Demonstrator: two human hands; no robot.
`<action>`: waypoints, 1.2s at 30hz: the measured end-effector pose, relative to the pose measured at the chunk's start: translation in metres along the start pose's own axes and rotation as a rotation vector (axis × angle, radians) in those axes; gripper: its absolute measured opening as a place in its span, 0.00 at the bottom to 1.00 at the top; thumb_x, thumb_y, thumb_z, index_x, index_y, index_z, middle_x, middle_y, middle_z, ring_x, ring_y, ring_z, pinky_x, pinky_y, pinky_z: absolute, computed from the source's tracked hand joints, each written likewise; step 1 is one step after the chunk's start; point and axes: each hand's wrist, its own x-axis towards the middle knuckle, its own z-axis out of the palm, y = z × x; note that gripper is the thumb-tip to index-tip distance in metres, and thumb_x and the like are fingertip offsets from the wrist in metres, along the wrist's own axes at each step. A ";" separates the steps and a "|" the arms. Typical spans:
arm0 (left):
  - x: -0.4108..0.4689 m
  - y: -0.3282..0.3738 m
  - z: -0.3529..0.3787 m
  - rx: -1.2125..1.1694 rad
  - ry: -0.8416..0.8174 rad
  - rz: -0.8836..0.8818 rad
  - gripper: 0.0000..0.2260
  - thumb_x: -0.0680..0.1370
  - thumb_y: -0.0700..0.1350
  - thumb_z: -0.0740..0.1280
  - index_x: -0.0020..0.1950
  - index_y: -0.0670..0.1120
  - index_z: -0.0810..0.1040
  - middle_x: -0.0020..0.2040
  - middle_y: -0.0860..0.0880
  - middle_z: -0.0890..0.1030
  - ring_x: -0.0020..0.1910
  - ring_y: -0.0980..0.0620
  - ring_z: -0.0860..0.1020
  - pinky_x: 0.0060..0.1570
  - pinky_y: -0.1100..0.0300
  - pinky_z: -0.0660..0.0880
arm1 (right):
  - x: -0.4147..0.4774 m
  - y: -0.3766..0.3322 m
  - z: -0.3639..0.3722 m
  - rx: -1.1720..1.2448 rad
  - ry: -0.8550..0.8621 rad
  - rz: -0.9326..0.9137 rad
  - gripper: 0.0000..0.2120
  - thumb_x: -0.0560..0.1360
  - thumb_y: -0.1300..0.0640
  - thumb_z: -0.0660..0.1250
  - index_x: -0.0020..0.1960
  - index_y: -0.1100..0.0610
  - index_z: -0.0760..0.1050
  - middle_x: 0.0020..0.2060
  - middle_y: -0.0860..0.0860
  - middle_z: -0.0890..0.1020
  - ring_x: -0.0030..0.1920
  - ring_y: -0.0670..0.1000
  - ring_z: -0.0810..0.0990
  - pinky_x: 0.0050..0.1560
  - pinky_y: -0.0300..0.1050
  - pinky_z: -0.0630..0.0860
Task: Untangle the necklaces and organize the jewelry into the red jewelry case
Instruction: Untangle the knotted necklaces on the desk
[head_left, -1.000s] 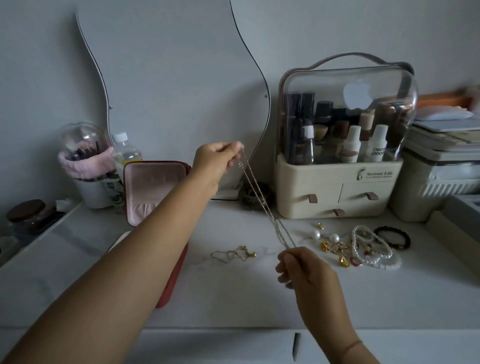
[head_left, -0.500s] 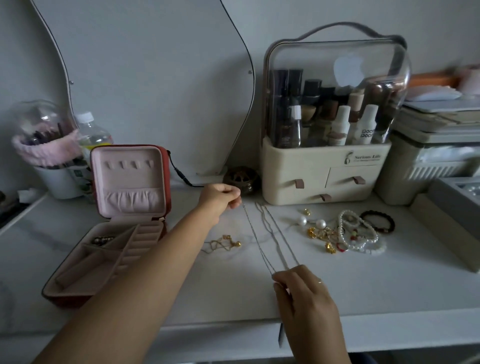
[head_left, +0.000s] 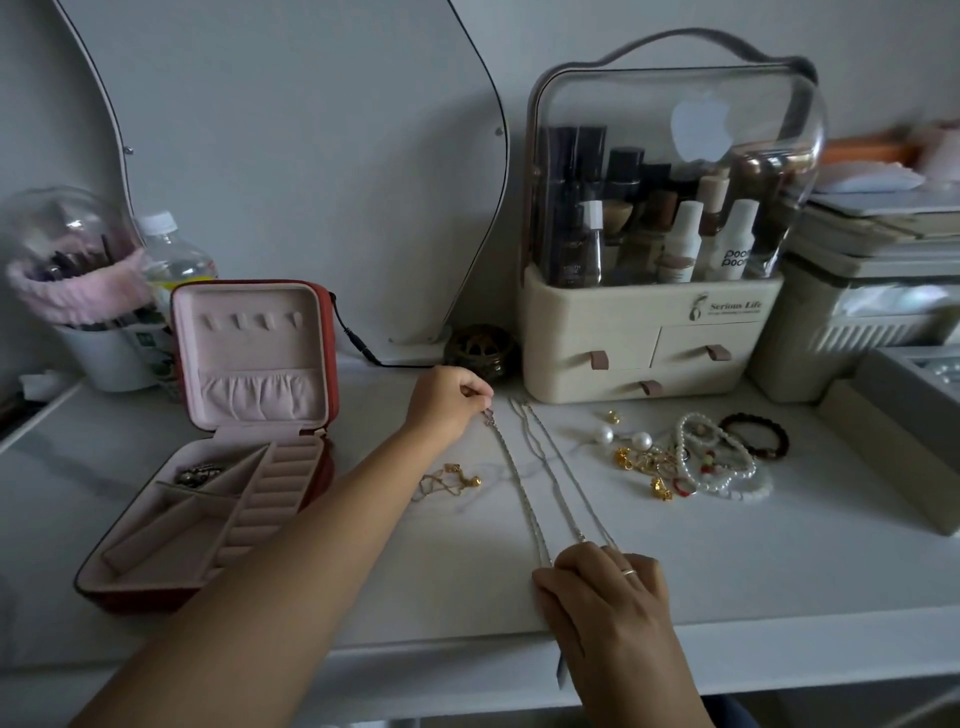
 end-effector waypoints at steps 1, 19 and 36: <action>0.000 -0.001 0.001 -0.010 0.014 -0.005 0.03 0.74 0.39 0.71 0.46 0.46 0.84 0.37 0.54 0.80 0.36 0.62 0.75 0.36 0.73 0.68 | 0.000 0.000 -0.001 -0.013 0.002 -0.002 0.11 0.73 0.56 0.62 0.35 0.54 0.80 0.33 0.49 0.77 0.31 0.50 0.75 0.43 0.44 0.64; -0.020 -0.003 -0.040 0.078 -0.074 -0.049 0.04 0.74 0.45 0.72 0.47 0.47 0.83 0.45 0.52 0.82 0.45 0.56 0.78 0.43 0.65 0.71 | 0.046 -0.006 -0.011 0.067 -0.261 0.165 0.09 0.70 0.47 0.63 0.45 0.47 0.81 0.39 0.42 0.79 0.42 0.47 0.77 0.44 0.46 0.67; -0.113 -0.016 -0.061 0.189 -0.008 0.109 0.10 0.80 0.38 0.58 0.55 0.49 0.76 0.49 0.54 0.83 0.49 0.55 0.80 0.49 0.58 0.76 | 0.094 -0.015 0.053 -0.097 -0.559 0.034 0.08 0.74 0.59 0.63 0.46 0.53 0.81 0.43 0.50 0.80 0.48 0.54 0.77 0.49 0.45 0.58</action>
